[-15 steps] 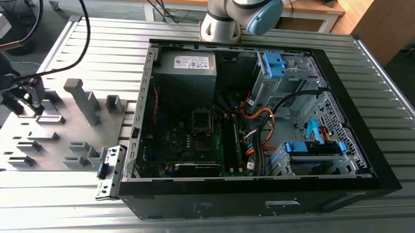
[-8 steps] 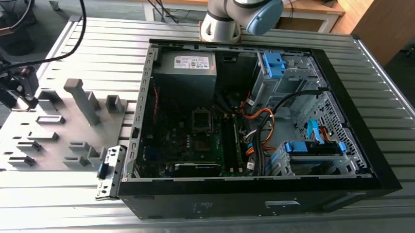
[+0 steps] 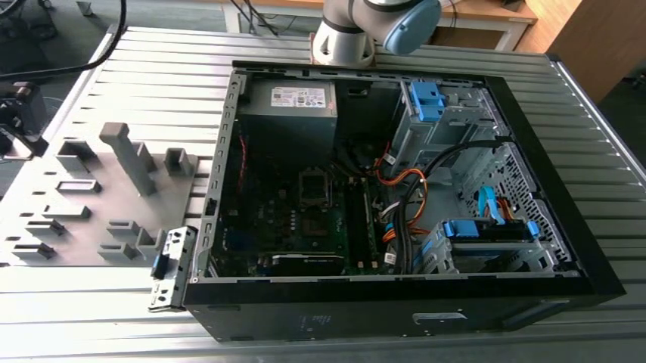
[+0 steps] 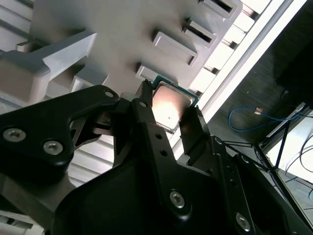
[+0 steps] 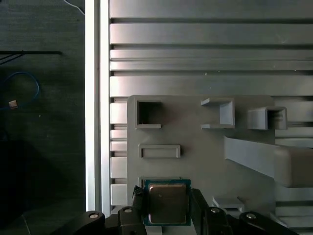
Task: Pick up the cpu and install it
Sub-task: 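Pick up the cpu and move it towards the insertion slot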
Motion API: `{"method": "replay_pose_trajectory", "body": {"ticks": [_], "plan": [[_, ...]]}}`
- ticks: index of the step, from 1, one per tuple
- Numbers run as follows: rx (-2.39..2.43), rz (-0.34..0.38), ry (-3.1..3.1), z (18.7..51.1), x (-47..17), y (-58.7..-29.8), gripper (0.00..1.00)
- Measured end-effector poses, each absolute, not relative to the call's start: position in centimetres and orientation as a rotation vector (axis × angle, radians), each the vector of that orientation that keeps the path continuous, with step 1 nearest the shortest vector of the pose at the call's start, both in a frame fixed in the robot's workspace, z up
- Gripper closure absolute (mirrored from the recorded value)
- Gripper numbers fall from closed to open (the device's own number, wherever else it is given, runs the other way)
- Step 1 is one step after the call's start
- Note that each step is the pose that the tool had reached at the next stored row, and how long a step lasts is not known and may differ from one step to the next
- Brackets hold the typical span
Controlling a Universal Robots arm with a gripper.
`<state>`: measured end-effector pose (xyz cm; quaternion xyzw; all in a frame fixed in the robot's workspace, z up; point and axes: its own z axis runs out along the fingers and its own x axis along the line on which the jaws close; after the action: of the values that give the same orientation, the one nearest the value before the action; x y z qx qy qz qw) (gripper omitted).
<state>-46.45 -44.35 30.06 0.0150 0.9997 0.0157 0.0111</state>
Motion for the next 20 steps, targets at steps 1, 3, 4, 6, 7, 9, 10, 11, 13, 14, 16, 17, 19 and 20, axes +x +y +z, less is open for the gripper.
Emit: {"method": "replay_pose_trajectory", "body": {"ticks": [1, 3, 4, 6, 7, 9, 10, 11, 13, 14, 16, 17, 19, 20], "plan": [[0.047, 0.049, 3.119, 30.3, -46.4, -44.3, 0.53], [0.047, 0.049, 3.119, 30.8, -46.4, -44.3, 0.53], [0.047, 0.05, 3.118, 30.9, -46.4, -44.3, 0.53], [0.047, 0.05, 3.119, 31.2, -46.4, -44.3, 0.53], [0.047, 0.05, 3.119, 31.2, -46.4, -44.3, 0.53], [0.047, 0.05, 3.118, 31.2, -46.4, -44.3, 0.53], [0.047, 0.05, 3.118, 31.2, -46.4, -44.3, 0.53], [0.047, 0.05, 3.118, 31.2, -46.4, -44.3, 0.53], [0.047, 0.049, 3.119, 31.4, -46.4, -44.4, 0.53], [0.047, 0.049, 3.119, 31.4, -46.4, -44.3, 0.53], [0.047, 0.049, 3.119, 31.7, -46.4, -44.3, 0.53], [0.047, 0.049, 3.119, 31.9, -46.4, -44.3, 0.53], [0.047, 0.05, 3.118, 32.4, -46.4, -44.3, 0.53], [0.047, 0.05, 3.119, 32.7, -46.4, -44.3, 0.53]]}}
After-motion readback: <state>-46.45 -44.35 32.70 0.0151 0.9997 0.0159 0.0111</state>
